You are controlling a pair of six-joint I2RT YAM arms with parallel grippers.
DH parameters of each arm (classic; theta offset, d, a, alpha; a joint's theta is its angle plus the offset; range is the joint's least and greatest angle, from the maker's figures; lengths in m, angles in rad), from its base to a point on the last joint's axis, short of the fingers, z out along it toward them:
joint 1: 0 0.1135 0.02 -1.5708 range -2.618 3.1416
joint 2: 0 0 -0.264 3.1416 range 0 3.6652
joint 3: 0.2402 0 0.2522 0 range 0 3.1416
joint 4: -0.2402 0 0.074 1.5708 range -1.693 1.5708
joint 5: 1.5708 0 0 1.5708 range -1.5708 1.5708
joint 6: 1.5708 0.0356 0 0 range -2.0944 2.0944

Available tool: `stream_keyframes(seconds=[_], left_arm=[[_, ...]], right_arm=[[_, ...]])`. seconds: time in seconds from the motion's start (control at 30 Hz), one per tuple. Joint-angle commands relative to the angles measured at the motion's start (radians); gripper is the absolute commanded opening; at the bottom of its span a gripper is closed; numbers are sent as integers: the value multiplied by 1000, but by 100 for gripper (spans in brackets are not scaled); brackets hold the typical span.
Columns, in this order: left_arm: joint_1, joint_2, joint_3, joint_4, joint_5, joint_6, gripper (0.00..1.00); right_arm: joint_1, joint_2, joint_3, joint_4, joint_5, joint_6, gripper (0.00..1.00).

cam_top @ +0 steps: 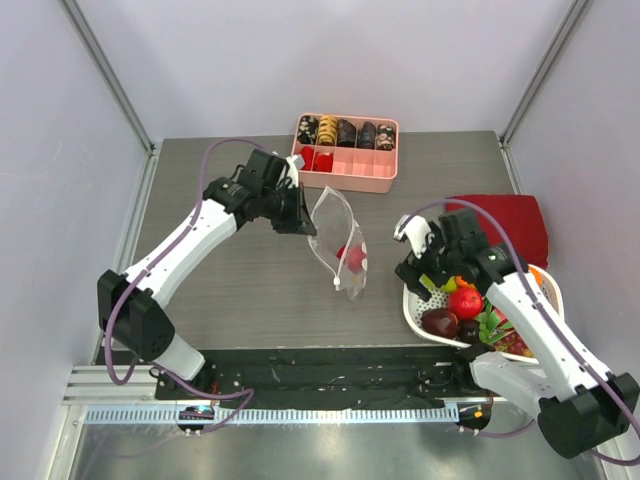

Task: Place the food in the zip-top bag and seal the zipper
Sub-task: Pick up the fake fruit from the bin.

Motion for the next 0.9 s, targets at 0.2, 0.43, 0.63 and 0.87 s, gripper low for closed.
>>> stream_keyframes(seconds=[0.2,0.43,0.63,0.87], left_arm=[[-14,-13,87,-29,0,46,0],[-14,-40,93,-71,20,85,0],[-14,-50,73,-60,18,77,0],[-14,-24,93,-43,46,60,0]], right_arm=[[-60,97,-84,89,210,-49,99],[-65,129,-168,161,246,-58,98],[-90,189,-228,247,299,-57,96],[-133,247,-239,302,303,-63,89]])
